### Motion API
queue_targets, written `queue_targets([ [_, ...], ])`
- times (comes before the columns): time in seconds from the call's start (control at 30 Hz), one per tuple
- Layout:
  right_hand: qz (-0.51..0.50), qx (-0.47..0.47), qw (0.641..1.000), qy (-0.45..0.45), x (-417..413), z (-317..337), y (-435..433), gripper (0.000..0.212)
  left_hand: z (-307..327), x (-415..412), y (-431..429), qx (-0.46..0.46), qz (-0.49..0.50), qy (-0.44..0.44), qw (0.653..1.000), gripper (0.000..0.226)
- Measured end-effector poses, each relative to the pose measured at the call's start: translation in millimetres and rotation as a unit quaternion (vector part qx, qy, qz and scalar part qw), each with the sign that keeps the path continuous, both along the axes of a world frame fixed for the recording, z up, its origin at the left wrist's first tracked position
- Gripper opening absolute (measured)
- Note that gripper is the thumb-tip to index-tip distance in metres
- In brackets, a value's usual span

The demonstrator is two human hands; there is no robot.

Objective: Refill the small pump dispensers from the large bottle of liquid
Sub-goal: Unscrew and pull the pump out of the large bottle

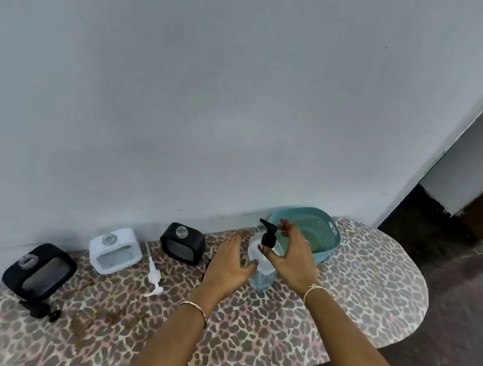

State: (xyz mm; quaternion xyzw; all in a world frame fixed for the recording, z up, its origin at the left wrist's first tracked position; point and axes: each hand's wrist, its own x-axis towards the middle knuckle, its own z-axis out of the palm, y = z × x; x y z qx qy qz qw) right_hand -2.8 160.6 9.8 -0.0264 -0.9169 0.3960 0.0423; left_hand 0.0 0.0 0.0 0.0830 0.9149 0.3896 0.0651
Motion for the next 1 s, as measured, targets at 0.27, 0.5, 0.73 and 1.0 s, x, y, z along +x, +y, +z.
queue_targets([
  [0.27, -0.021, -0.001, 1.000, 0.005, -18, -12, 4, 0.046, -26, -14, 44, 0.084, 0.094, -0.081, 0.989, 0.100],
  [0.5, 0.011, 0.029, 1.000, 0.007, -30, -17, 4, 0.030, -45, -24, 57, 0.100, 0.139, -0.092, 0.981, 0.096],
  [0.73, 0.052, 0.043, 0.997, 0.020, -35, -16, 8, 0.026, -46, -31, 53, 0.087, 0.135, -0.109, 0.981, 0.080],
  [1.0, 0.131, 0.040, 0.990, 0.032, -48, -14, 14, 0.023, -46, -33, 43, 0.104, 0.112, -0.079, 0.985, 0.080],
])
